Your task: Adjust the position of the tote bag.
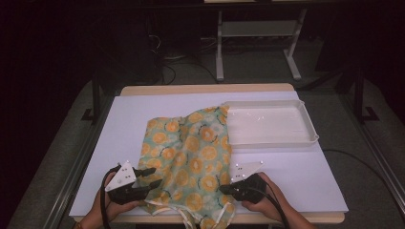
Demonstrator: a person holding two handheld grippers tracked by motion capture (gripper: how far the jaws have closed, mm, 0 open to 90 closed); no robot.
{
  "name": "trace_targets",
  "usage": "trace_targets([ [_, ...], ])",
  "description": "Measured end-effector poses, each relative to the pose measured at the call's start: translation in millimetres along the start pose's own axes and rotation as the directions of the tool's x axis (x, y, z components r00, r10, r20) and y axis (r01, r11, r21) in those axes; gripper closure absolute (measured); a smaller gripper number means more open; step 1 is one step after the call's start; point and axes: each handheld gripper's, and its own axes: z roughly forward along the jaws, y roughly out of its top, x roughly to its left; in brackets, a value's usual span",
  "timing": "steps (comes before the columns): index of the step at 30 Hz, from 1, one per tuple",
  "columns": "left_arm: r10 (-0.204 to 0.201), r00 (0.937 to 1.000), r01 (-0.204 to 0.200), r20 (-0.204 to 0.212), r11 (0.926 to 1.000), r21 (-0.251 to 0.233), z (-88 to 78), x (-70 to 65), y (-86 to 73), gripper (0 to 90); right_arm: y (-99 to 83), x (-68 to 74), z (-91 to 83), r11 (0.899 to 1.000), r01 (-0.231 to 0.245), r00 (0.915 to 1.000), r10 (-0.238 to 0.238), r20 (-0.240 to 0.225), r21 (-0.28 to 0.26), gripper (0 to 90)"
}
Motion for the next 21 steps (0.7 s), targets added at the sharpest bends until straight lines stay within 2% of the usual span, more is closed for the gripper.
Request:
trace_targets([
  [1, -0.005, 1.0, 0.005, -0.003, 1.0, -0.008, -2.5, 2.0, 0.0, 49.4, 0.0, 0.0, 0.0, 1.0, 0.0, 1.0, 0.0, 0.0, 0.0, 90.0],
  [3, -0.016, 0.9997, 0.016, 0.018, 0.9998, -0.014, -7.8, 7.3, -0.6, 46.8, 0.0, -0.7, -2.3, 1.0, 0.005, 0.9999, -0.005, 0.01, -0.008, 90.0],
  [4, -0.023, 0.9991, 0.023, 0.034, 0.9997, -0.009, -9.8, 10.1, -1.2, 39.2, -0.6, -2.3, -5.6, 1.0, 0.005, 0.9993, -0.005, 0.036, -0.014, 90.0],
  [5, -0.021, 0.9989, 0.021, 0.041, 0.9998, -0.003, -12.1, 12.1, -2.4, 39.2, -0.6, -2.3, -5.6, 1.0, 0.005, 0.9993, -0.005, 0.036, -0.014, 90.0],
  [6, -0.015, 0.9996, 0.015, 0.026, 0.9999, -0.004, -14.9, 13.4, -3.7, 36.6, -1.2, -3.4, -7.3, 1.0, 0.01, 0.9989, -0.009, 0.046, -0.019, 90.0],
  [9, -0.054, 0.9979, 0.055, 0.036, 0.9984, -0.014, -22.7, 17.2, -7.2, 28.7, -3.3, -6.7, -12.3, 1.0, -0.003, 0.9978, 0.004, 0.067, -0.027, 90.0],
  [10, -0.05, 0.9981, 0.051, 0.035, 0.9987, -0.006, -24.9, 17.0, -7.9, 26.5, -3.8, -7.4, -15.1, 0.999, -0.002, 0.9982, 0.005, 0.059, -0.039, 86.4],
  [11, -0.04, 0.9982, 0.04, 0.045, 0.9992, 0.0, -28.3, 15.1, -9.2, 26.6, -3.2, -6.6, -16.4, 0.999, -0.001, 0.998, 0.004, 0.063, -0.05, 75.0],
  [12, -0.04, 0.9982, 0.04, 0.045, 0.9992, 0.0, -28.3, 15.1, -9.2, 26.5, -3.2, -6.6, -16.4, 0.999, -0.001, 0.998, 0.004, 0.063, -0.05, 75.0],
  [13, -0.02, 0.998, 0.019, 0.059, 0.9998, 0.01, -30.2, 12.1, -10.0, 26.5, -0.1, -4.0, -17.8, 0.997, -0.007, 0.9996, 0.009, 0.027, -0.078, 57.6],
  [14, -0.01, 0.9977, 0.009, 0.067, 0.9999, 0.015, -31.0, 11.0, -10.4, 26.9, 2.1, -1.5, -18.1, 0.996, -0.002, 0.9999, 0.003, 0.013, -0.088, 53.5],
  [15, -0.01, 0.9977, 0.009, 0.067, 0.9999, 0.015, -31.0, 11.0, -10.4, 29.0, 2.1, -1.5, -18.1, 0.996, -0.002, 0.9999, 0.003, 0.013, -0.088, 53.5],
  [16, -0.003, 0.9964, 0.002, 0.085, 0.9999, 0.013, -32.0, 10.1, -10.7, 29.0, 4.4, 1.9, -18.1, 0.995, 0.011, 0.9999, -0.01, 0.005, -0.095, 50.0],
  [18, -0.006, 0.9968, 0.006, 0.08, 1.0, 0.006, -34.4, 9.4, -10.0, 30.8, 8.8, 9.0, -16.9, 0.995, 0.036, 0.9992, -0.038, -0.016, -0.095, 44.5],
  [19, -0.007, 0.9964, 0.007, 0.084, 1.0, 0.001, -36.1, 8.9, -9.4, 30.3, 12.0, 15.4, -15.1, 0.994, 0.062, 0.998, -0.063, -0.007, -0.089, 41.1],
  [21, -0.01, 0.9925, 0.011, 0.122, 0.9999, -0.002, -39.1, 7.7, -8.8, 29.5, 13.1, 17.3, -14.2, 0.994, 0.07, 0.9974, -0.071, -0.01, -0.086, 41.1],
])
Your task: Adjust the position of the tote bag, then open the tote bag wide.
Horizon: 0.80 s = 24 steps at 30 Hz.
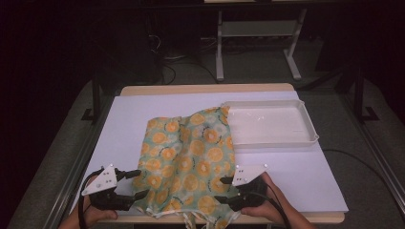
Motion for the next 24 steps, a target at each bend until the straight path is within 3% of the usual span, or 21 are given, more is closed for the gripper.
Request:
trace_targets([
  [1, 0.016, 0.9989, -0.017, 0.045, 0.9998, 0.013, 1.7, -4.7, -1.3, 27.3, 1.3, 1.2, 0.8, 1.0, 0.005, 0.9999, -0.005, -0.01, 0.001, 38.8],
  [2, 0.031, 0.9975, -0.032, 0.064, 0.9991, 0.027, 4.1, -7.9, -2.1, 26.4, 1.6, 1.6, 1.2, 1.0, -0.001, 0.9999, 0.001, -0.015, 0.0, 37.3],
  [6, 0.063, 0.9935, -0.071, 0.095, 0.994, 0.084, 15.9, -17.5, -2.9, 23.8, 2.3, 4.3, 2.0, 1.0, 0.006, 0.9996, -0.006, -0.027, -0.001, 34.8],
  [11, 0.088, 0.9879, -0.105, 0.128, 0.9858, 0.131, 33.0, -24.9, -6.7, 31.3, 4.4, 12.4, 5.5, 1.0, 0.027, 0.998, -0.026, -0.057, 0.012, 30.8],
  [13, 0.094, 0.9879, -0.113, 0.124, 0.9814, 0.155, 37.9, -25.2, -8.6, 39.8, 4.6, 16.7, 7.4, 0.999, 0.041, 0.9972, -0.04, -0.063, 0.017, 27.7],
  [14, 0.095, 0.9879, -0.114, 0.122, 0.9802, 0.162, 39.3, -24.6, -9.6, 39.8, 4.6, 16.7, 7.4, 0.999, 0.041, 0.9972, -0.04, -0.063, 0.017, 27.7],
  [17, 0.086, 0.9902, -0.105, 0.11, 0.977, 0.185, 42.6, -22.1, -12.6, 55.4, 3.7, 20.3, 11.2, 0.999, 0.048, 0.9972, -0.047, -0.058, 0.024, 22.0],
  [18, 0.085, 0.9909, -0.104, 0.104, 0.9763, 0.19, 43.6, -21.5, -13.3, 64.5, 2.1, 22.6, 15.3, 0.998, 0.06, 0.997, -0.058, -0.051, 0.036, 19.6],
  [24, 0.082, 0.994, -0.096, 0.072, 0.9716, 0.217, 49.1, -17.5, -15.6, 80.2, 1.0, 30.5, 21.1, 0.994, 0.089, 0.995, -0.086, -0.05, 0.063, 15.2],
])
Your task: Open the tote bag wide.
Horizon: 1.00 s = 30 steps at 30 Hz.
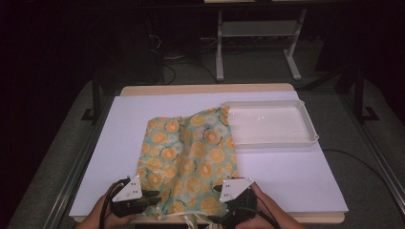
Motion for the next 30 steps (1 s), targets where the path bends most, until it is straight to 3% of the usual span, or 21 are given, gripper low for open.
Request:
trace_targets([
  [3, -0.008, 1.0, 0.008, -0.003, 1.0, -0.004, 0.1, 2.0, 0.6, 88.9, -1.7, 7.4, 9.9, 0.998, 0.037, 0.9993, -0.037, 0.011, 0.044, 15.3],
  [7, -0.017, 0.9998, 0.017, -0.012, 0.9996, -0.024, -1.8, 4.0, 2.0, 89.9, -2.4, 11.3, 16.2, 0.996, 0.06, 0.998, -0.061, 0.018, 0.065, 16.6],
  [10, -0.024, 0.9997, 0.023, -0.01, 0.9989, -0.041, -3.7, 5.6, 3.5, 89.8, -2.7, 13.0, 18.8, 0.992, 0.094, 0.993, -0.099, 0.064, 0.083, 32.0],
  [11, -0.023, 0.9996, 0.022, -0.014, 0.9987, -0.046, -4.4, 5.7, 3.9, 89.8, -3.3, 10.7, 17.4, 0.991, 0.096, 0.9909, -0.104, 0.086, 0.092, 50.0],
  [12, -0.024, 0.9996, 0.023, -0.018, 0.9984, -0.052, -5.3, 5.7, 4.2, 89.8, -3.3, 10.7, 17.4, 0.991, 0.096, 0.9909, -0.104, 0.086, 0.092, 50.0],
  [13, -0.024, 0.9996, 0.022, -0.017, 0.9977, -0.063, -7.3, 6.0, 4.9, 89.8, -4.3, 9.1, 15.6, 0.99, 0.103, 0.9875, -0.113, 0.11, 0.092, 61.5],
  [19, -0.021, 0.999, 0.017, -0.039, 0.9941, -0.108, -14.4, 6.1, 8.9, 89.9, -3.5, 4.3, 2.3, 0.995, 0.099, 0.985, -0.103, 0.139, 0.032, 84.8],
  [30, -0.022, 0.9959, 0.007, -0.087, 0.9858, -0.168, -20.2, 8.6, 16.6, 89.9, 2.2, -7.2, -19.2, 0.996, 0.065, 0.9749, -0.051, 0.217, -0.06, 87.1],
])
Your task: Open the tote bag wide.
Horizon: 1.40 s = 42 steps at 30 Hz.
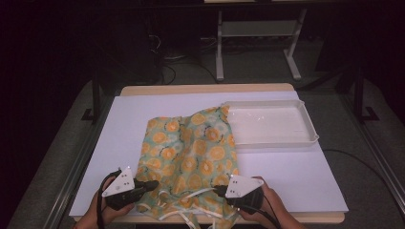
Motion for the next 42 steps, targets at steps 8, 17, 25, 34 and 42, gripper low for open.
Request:
trace_targets([
  [8, 0.002, 0.9994, -0.003, -0.034, 0.9995, -0.031, 0.3, 8.3, 9.9, 90.0, 6.9, -15.9, -6.6, 0.999, -0.017, 0.9992, 0.018, 0.035, -0.031, 87.9],
  [17, 0.021, 0.9988, -0.022, -0.043, 0.9993, -0.03, 3.0, 18.3, 22.7, 90.0, 14.4, -35.3, -8.9, 0.999, -0.041, 0.9973, 0.043, 0.059, -0.034, 88.0],
  [25, 0.033, 0.9976, -0.036, -0.062, 0.9982, -0.049, 6.5, 30.5, 36.1, 90.0, 20.6, -56.4, -12.9, 0.997, -0.063, 0.9943, 0.067, 0.083, -0.049, 88.5],
  [34, 0.037, 0.9965, -0.041, -0.076, 0.998, -0.048, 15.0, 42.6, 43.2, 90.0, 24.2, -70.3, -6.7, 0.997, -0.064, 0.9941, 0.066, 0.086, -0.034, 88.5],
  [42, 0.024, 0.9953, -0.032, -0.094, 0.9961, -0.082, 16.9, 55.9, 51.2, 90.0, 33.0, -93.7, -6.1, 0.994, -0.092, 0.9889, 0.099, 0.111, -0.065, 88.4],
])
